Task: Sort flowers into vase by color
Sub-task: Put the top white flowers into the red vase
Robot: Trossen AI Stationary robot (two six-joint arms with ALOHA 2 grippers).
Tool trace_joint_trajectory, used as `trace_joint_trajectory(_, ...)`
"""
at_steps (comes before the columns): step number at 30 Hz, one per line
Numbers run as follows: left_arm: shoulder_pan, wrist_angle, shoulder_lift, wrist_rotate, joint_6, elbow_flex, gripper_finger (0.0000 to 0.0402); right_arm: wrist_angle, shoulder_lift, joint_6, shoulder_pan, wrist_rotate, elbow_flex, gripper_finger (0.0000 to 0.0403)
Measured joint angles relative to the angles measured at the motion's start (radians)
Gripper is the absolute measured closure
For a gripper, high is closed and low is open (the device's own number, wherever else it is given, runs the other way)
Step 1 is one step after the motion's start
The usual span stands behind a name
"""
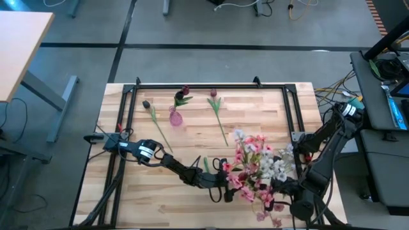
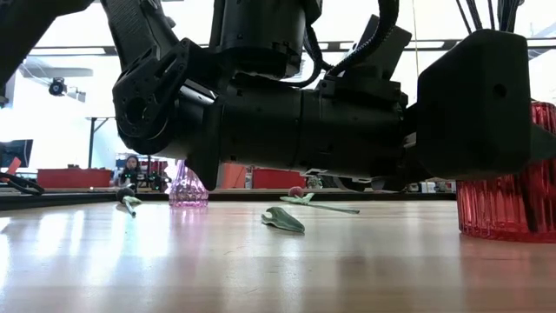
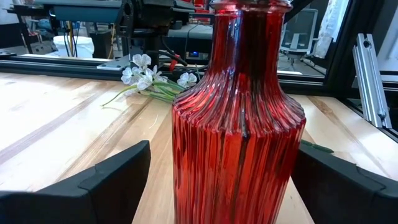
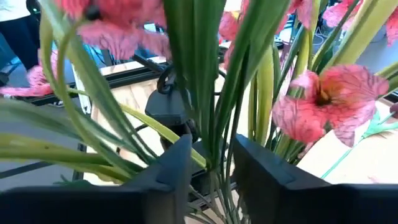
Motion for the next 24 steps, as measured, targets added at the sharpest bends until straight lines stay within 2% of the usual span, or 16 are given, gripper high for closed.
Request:
trace_joint_trajectory(4,0.0,0.0,0.0,0.0,0.0,0.0,0.005,0.002,-0.003,-0.01,0.002,-0.002,0.013,0.0259)
trace_joint_trajectory(8,0.0,0.0,0.0,0.0,0.0,0.0,0.005,-0.001,-0.003,-0.005,0.002,-0.007,0.013,0.026)
trace_joint_trajectory(12,0.0,-0.001,0.0,0.0,0.0,0.0,0.005,-0.007,-0.004,0.017,0.002,-0.008,0.013,0.0289)
trace_joint_trajectory(18,0.0,-0.002,0.0,0.0,0.0,0.0,0.005,-0.035,-0.003,0.047,0.002,-0.016,0.013,0.0382)
trace_joint_trajectory(24,0.0,-0.003,0.0,0.0,0.0,0.0,0.005,-0.063,-0.003,0.09,-0.004,-0.042,0.013,0.0393)
